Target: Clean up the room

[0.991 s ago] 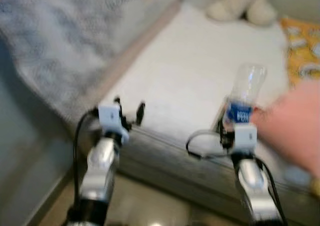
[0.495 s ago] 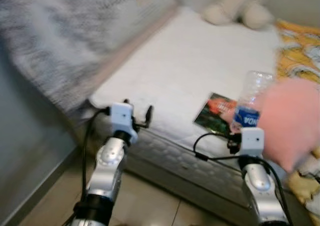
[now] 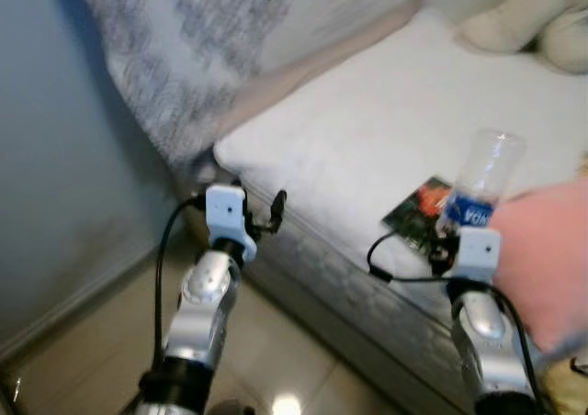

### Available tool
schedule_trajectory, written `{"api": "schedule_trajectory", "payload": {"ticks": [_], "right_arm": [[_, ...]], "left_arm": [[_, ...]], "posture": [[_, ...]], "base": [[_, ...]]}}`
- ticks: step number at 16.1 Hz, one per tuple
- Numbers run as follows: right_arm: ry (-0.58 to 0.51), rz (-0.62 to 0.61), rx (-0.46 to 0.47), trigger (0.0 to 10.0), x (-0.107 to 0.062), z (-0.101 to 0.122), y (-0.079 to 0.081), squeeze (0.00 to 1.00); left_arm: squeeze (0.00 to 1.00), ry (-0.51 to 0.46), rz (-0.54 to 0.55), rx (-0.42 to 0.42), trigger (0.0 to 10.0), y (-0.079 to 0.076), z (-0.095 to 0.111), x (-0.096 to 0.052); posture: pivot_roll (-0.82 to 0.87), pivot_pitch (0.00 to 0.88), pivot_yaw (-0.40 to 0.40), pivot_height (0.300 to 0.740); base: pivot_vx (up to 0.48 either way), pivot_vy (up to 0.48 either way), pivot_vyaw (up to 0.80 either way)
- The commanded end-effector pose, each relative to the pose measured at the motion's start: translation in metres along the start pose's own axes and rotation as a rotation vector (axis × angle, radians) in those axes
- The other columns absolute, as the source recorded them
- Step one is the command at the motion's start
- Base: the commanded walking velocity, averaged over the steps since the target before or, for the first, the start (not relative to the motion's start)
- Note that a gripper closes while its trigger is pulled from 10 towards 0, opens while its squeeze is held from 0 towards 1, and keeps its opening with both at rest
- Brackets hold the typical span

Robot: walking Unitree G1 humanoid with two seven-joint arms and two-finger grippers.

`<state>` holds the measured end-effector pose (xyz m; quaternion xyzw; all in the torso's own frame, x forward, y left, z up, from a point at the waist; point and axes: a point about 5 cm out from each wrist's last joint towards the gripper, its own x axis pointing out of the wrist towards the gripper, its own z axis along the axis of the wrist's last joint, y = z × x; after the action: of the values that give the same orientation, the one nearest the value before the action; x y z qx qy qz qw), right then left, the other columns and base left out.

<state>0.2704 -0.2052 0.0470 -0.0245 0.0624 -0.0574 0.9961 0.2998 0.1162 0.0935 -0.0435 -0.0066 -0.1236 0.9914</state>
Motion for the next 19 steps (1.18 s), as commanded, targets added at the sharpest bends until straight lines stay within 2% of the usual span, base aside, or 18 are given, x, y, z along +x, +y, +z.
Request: {"api": "schedule_trajectory", "payload": {"ticks": [1, 2, 3, 4, 7, 9, 12, 15, 16, 17, 19], "right_arm": [[-0.033, 0.027, 0.010, 0.0, 0.003, 0.007, 0.008, 0.00], [-0.035, 0.034, 0.016, 0.0, 0.004, 0.008, 0.011, 0.00], [-0.033, 0.038, 0.017, 0.0, 0.006, 0.009, 0.010, 0.00], [-0.029, 0.038, 0.022, 0.0, 0.006, 0.010, 0.007, 0.00], [-0.033, 0.040, 0.008, 0.0, 0.004, 0.013, -0.001, 0.00], [-0.027, 0.029, 0.016, 0.0, 0.004, 0.013, -0.006, 0.00], [-0.008, 0.025, 0.059, 0.0, 0.007, 0.012, -0.005, 0.00], [-0.007, 0.062, 0.065, 0.0, 0.011, 0.014, 0.002, 0.00], [-0.005, 0.061, 0.066, 0.0, 0.011, 0.013, 0.001, 0.00], [0.000, 0.056, 0.058, 0.0, 0.010, 0.011, -0.002, 0.00], [-0.006, 0.044, 0.019, 0.0, 0.004, 0.007, -0.009, 0.00]], "left_arm": [[0.00, -0.003, -0.012, 0.013, 10.0, 0.001, 0.003, 0.001], [0.00, -0.016, -0.025, 0.012, 10.0, -0.001, 0.005, 0.001], [0.00, -0.045, -0.028, -0.029, 10.0, -0.004, 0.009, 0.000], [0.00, -0.069, -0.050, -0.035, 10.0, -0.012, 0.010, -0.001], [0.00, -0.045, -0.032, -0.052, 10.0, -0.018, 0.002, 0.000], [0.00, -0.039, -0.020, -0.068, 10.0, -0.021, 0.003, 0.002], [0.00, -0.039, -0.010, -0.048, 10.0, -0.021, 0.004, 0.002], [0.00, -0.028, 0.031, -0.028, 10.0, -0.015, 0.003, 0.004], [0.00, 0.000, 0.083, -0.063, 10.0, -0.007, -0.002, 0.004], [0.00, 0.034, 0.153, -0.079, 10.0, 0.007, -0.009, -0.001], [0.00, 0.100, 0.242, -0.016, 10.0, 0.031, -0.021, -0.020]], "posture": [[-0.05, 0.000, -0.002, 0.740], [-0.04, 0.000, 0.002, 0.740], [-0.05, 0.000, 0.005, 0.740], [-0.08, 0.000, -0.012, 0.740], [-0.10, 0.000, -0.026, 0.740], [-0.10, 0.000, -0.025, 0.740], [-0.08, 0.000, -0.020, 0.740], [-0.08, 0.000, -0.020, 0.740], [-0.07, 0.000, -0.021, 0.740], [-0.06, 0.000, -0.021, 0.740], [-0.06, 0.000, -0.021, 0.740]], "base": [[-0.244, -0.412, 0.67], [-0.244, -0.412, 0.64], [0.000, -0.416, 0.59], [0.000, 0.000, 0.57], [0.000, 0.000, 0.57], [-0.418, 0.240, 0.57], [-0.425, 0.000, 0.58], [-0.428, 0.000, 0.57], [-0.428, 0.000, 0.55], [-0.420, 0.240, 0.55], [-0.401, 0.266, 0.55]]}}
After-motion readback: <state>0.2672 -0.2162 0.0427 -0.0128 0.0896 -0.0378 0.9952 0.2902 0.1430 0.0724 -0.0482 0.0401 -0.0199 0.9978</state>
